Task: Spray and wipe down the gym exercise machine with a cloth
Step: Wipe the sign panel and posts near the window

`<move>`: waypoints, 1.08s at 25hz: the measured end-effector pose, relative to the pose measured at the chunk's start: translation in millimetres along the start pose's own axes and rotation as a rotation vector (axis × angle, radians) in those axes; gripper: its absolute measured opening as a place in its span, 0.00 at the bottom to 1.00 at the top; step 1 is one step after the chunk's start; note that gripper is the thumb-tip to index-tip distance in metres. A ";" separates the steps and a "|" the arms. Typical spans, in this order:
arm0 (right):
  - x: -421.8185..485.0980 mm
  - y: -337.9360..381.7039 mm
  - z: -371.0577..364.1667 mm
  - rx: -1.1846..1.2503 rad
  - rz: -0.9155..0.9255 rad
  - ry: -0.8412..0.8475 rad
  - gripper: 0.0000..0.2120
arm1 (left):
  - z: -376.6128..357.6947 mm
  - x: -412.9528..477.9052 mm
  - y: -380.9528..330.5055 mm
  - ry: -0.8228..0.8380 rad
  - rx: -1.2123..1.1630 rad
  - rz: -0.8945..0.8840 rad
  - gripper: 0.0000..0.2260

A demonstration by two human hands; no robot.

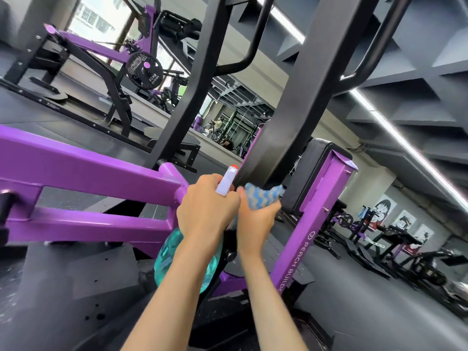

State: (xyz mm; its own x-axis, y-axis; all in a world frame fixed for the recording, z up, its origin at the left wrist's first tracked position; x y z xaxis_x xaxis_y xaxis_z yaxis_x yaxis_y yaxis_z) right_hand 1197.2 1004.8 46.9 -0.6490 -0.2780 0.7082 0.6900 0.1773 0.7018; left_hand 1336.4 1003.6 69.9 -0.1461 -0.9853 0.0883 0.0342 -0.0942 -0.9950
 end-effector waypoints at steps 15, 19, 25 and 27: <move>-3.1 -12.9 2.9 -0.053 -0.048 0.081 0.34 | 3.4 5.2 8.1 -0.005 -0.159 0.036 0.06; -19.8 -24.1 8.6 -0.181 -0.069 0.184 0.33 | 5.8 2.5 11.4 -0.013 -0.112 0.058 0.06; 51.3 40.3 0.3 -0.042 0.087 -0.056 0.39 | -10.5 -6.0 5.9 0.091 -0.121 0.059 0.08; 17.7 10.5 -0.7 -0.051 0.123 0.009 0.45 | -13.3 -6.1 5.6 0.104 -0.133 0.069 0.10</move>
State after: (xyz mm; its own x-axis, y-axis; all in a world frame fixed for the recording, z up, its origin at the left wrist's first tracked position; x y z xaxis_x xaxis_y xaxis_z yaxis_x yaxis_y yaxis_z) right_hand 1193.1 1001.0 66.7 -0.5553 -0.2660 0.7880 0.7800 0.1622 0.6044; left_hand 1324.3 1011.0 63.2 -0.2500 -0.9680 0.0207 -0.0821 -0.0001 -0.9966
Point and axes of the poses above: each hand's wrist, its own x-axis towards the middle knuckle, its own z-axis out of the back of the hand, y = z × x, the point moved 2 cm from there along x, towards the middle knuckle, and after that the axes turned 12 degrees about z, right-handed, at the moved point
